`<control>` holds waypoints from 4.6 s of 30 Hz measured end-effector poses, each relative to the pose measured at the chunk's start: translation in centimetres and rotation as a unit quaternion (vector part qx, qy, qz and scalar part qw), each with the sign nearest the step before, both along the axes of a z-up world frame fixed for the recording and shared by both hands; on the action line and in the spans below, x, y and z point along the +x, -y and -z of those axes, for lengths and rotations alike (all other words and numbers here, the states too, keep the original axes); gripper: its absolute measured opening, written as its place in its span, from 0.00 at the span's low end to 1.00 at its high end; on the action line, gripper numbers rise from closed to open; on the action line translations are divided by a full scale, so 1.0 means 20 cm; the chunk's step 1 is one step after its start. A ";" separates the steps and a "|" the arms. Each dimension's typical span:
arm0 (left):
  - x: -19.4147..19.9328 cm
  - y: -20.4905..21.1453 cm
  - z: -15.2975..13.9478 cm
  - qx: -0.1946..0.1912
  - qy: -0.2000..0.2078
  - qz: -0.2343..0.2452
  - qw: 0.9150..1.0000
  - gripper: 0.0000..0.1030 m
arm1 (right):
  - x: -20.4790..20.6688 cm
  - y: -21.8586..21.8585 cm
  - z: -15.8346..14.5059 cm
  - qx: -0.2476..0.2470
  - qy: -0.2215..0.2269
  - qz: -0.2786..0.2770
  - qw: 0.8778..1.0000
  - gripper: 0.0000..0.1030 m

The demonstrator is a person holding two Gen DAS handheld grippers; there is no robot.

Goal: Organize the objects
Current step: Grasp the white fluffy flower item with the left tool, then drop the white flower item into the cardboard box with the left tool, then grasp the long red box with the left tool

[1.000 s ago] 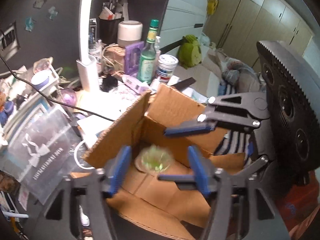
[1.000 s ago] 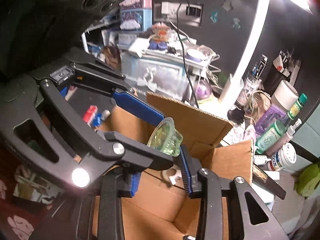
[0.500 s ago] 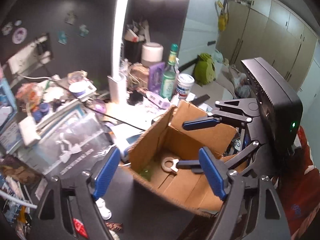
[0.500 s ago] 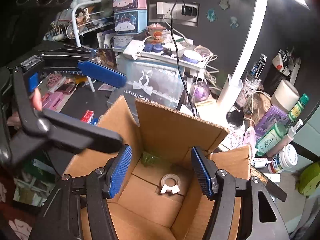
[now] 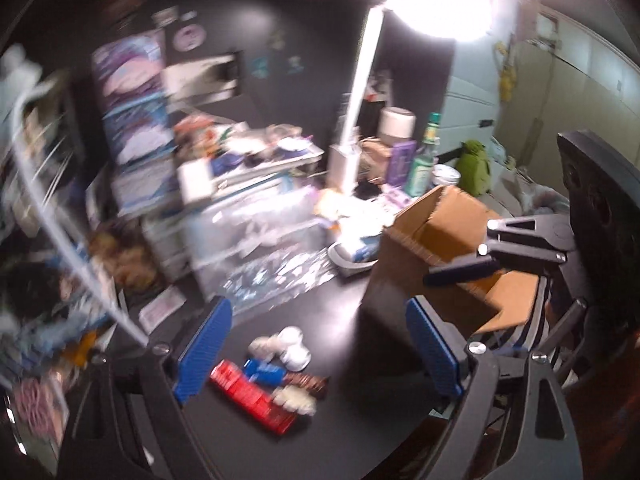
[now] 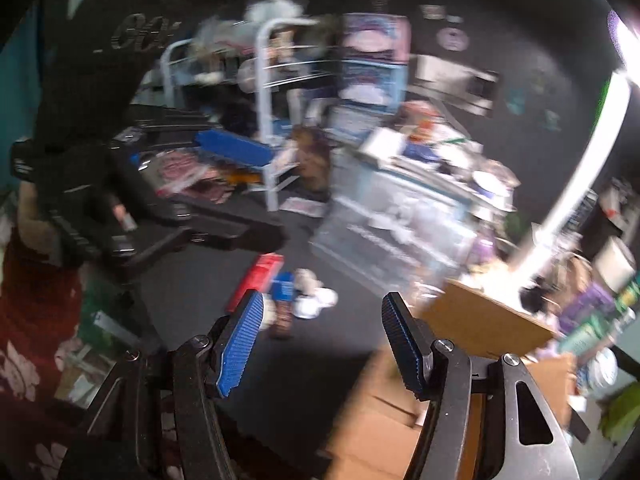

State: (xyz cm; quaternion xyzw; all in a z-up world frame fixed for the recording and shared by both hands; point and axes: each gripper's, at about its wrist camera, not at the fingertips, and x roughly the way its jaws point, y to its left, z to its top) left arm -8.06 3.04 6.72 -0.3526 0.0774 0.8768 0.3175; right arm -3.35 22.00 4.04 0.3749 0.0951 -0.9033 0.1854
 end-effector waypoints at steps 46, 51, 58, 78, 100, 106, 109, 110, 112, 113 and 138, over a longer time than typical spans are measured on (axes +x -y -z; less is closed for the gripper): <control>0.04 0.41 0.73 0.045 0.102 -0.051 0.993 0.85 | -0.26 0.35 0.78 0.018 0.029 -0.026 0.999 0.18; 0.01 0.31 0.61 0.096 0.122 -0.002 0.988 0.84 | -0.17 0.38 0.64 0.014 0.001 -0.046 0.999 0.18; 0.03 0.20 0.43 0.117 0.130 0.045 0.984 0.56 | -0.04 0.40 0.43 0.018 -0.055 -0.055 0.997 0.18; -0.07 -0.61 -0.09 0.089 0.078 0.147 0.982 0.40 | 0.13 -0.22 -0.05 0.032 -0.115 0.071 0.990 0.18; -0.24 -0.96 0.02 0.017 0.092 0.145 0.985 0.77 | 0.04 -0.66 0.09 0.078 0.013 0.120 0.990 0.48; -0.19 -0.87 -0.01 0.002 0.062 0.134 0.989 0.77 | 0.03 -0.62 0.05 0.073 0.005 0.105 0.992 0.83; -0.19 -0.77 -0.04 -0.001 0.046 0.114 0.992 0.77 | 0.02 -0.56 0.03 0.083 0.009 0.101 0.991 0.88; -0.18 -0.73 -0.04 0.000 0.043 0.108 0.993 0.77 | 0.02 -0.54 0.02 0.087 0.014 0.101 0.991 0.88; -0.18 -0.63 -0.05 0.005 0.036 0.094 0.995 0.77 | 0.01 -0.48 0.01 0.092 0.016 0.095 0.991 0.88; -0.17 -0.57 -0.05 0.010 0.033 0.086 0.996 0.77 | 0.01 -0.44 -0.01 0.094 0.013 0.094 0.991 0.88; 0.04 0.58 0.65 -0.008 0.014 -0.139 0.990 0.79 | -0.24 0.49 0.70 0.003 0.056 -0.031 0.998 0.62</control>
